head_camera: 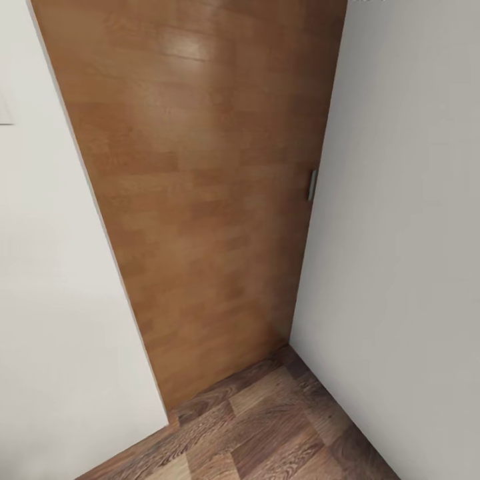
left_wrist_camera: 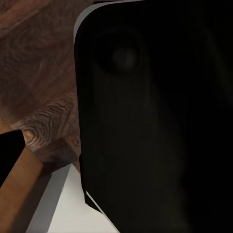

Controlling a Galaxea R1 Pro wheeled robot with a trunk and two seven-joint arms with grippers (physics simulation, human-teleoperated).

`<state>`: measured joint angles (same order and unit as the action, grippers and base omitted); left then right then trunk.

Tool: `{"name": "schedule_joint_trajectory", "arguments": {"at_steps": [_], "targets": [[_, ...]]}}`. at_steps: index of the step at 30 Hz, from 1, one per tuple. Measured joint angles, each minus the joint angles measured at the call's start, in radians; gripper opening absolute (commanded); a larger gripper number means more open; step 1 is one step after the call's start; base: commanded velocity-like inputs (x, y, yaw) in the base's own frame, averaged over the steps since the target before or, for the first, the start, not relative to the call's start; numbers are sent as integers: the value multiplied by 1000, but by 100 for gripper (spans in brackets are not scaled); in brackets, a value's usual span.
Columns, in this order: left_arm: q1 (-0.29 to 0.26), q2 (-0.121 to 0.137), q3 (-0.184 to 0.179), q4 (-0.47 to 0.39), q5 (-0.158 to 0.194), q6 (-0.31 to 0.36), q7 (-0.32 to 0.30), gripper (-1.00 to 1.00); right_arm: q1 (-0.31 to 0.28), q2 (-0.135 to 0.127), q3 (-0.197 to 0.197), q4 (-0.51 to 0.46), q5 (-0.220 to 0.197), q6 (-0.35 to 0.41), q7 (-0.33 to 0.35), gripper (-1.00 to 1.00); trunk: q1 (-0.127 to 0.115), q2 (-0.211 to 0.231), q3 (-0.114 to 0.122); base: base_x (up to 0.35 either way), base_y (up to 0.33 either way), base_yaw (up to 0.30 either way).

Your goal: In the bedroom, move the book from the bed onto either nightstand, and place the two sandals side by side next to the bed.

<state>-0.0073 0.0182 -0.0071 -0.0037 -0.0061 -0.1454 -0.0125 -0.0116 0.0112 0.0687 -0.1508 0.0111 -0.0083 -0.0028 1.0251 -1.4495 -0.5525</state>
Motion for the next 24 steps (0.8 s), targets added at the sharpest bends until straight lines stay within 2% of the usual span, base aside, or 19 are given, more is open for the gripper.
{"name": "schedule_joint_trajectory", "arguments": {"at_steps": [17, 24], "targets": [[0, 0, 0, 0, 0, 0, 0, 100, 0, 0, 0, 0, 0, 0, 0, 100, 0, 0, 0, 1, 33, -259], [0, 0, 0, 0, 0, -1, 0, 100, 0, 1, 0, 0, 0, 0, 0, 100, 0, 0, 0, 0, 124, -94]]}}
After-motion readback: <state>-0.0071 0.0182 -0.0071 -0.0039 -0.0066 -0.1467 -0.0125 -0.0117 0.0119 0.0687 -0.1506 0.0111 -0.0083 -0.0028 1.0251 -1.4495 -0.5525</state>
